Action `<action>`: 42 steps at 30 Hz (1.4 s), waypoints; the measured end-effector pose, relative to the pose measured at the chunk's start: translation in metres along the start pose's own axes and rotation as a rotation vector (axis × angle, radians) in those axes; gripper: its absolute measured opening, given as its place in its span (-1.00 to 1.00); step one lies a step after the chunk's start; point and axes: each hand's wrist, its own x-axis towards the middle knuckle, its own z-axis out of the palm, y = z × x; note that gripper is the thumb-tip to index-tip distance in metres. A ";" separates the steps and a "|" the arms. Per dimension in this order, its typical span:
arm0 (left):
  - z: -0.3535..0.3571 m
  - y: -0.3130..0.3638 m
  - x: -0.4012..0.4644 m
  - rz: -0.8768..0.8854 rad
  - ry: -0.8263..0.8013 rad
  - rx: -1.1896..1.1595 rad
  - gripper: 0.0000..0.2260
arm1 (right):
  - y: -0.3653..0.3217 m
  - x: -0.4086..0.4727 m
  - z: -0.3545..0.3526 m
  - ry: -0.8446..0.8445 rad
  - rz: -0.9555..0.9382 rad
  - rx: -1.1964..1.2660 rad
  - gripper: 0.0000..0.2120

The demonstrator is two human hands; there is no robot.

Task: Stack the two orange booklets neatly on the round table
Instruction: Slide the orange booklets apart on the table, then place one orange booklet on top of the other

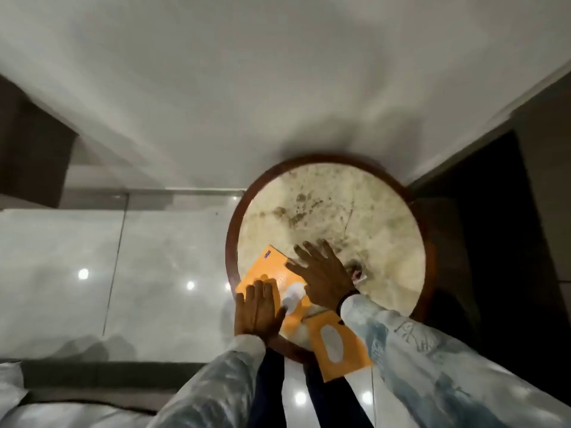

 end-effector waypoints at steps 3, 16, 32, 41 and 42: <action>0.041 -0.003 0.023 0.009 -0.060 -0.013 -0.36 | -0.004 0.021 0.046 -0.124 -0.003 0.044 -0.33; -0.028 -0.004 0.202 0.398 0.132 0.092 -0.29 | 0.077 0.072 0.070 0.265 0.551 0.290 -0.35; 0.008 0.066 0.090 0.399 0.019 -0.195 -0.59 | 0.009 -0.070 0.073 0.431 1.168 0.935 -0.86; 0.074 0.132 0.031 0.257 -0.144 -0.176 -0.52 | -0.029 -0.146 0.183 0.053 1.883 1.667 -0.36; 0.075 0.133 0.031 0.244 -0.155 -0.184 -0.52 | -0.029 -0.145 0.184 0.055 1.861 1.683 -0.42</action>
